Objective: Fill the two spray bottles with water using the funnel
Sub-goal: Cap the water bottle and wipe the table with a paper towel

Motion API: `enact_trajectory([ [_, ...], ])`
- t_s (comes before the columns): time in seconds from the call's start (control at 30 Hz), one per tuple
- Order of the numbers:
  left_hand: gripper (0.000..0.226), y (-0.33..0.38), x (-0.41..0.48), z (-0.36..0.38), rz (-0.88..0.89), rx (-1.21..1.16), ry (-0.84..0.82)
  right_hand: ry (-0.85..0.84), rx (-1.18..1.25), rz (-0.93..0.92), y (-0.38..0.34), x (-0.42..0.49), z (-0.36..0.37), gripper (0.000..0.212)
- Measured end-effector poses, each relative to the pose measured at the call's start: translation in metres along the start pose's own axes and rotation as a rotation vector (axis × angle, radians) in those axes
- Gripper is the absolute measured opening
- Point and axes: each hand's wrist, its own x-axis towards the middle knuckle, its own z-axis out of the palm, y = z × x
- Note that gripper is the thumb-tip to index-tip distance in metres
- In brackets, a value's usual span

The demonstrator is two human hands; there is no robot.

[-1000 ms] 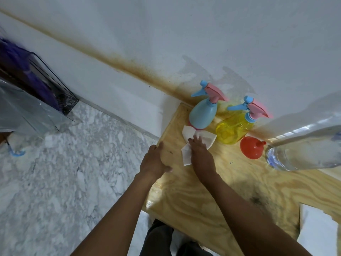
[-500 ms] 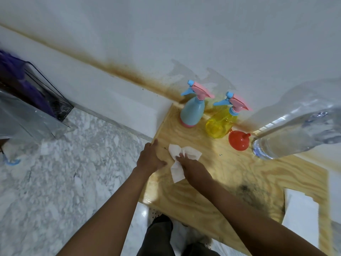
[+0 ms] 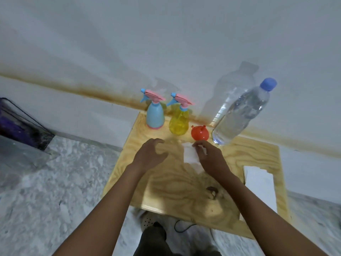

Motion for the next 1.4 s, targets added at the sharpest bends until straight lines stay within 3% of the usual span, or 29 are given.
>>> enact_trajectory([
  [0.3,0.037,0.13,-0.033,0.094,0.196,-0.058,-0.033,0.151,0.055,-0.039,0.066,-0.073,-0.119,0.027],
  [0.63,0.035,0.228,-0.069,0.218,0.214,-0.104,-0.139,0.363,0.094,0.095,0.175,-0.149,-0.209,0.026],
  [0.83,0.044,0.248,-0.064,0.291,0.182,0.036,-0.216,0.469,0.167,0.221,0.234,-0.181,-0.231,0.024],
  [1.07,0.074,0.251,-0.042,0.351,0.115,0.427,-0.241,0.553,0.163,0.365,0.296,-0.199,-0.237,0.027],
  [1.23,0.07,0.238,-0.03,0.369,0.086,0.576,-0.274,0.549,0.105,0.455,0.352,-0.203,-0.235,0.032],
  [1.4,0.075,0.236,-0.021,0.372,0.074,0.574,-0.256,0.53,0.061,0.524,0.404,-0.196,-0.236,0.032],
])
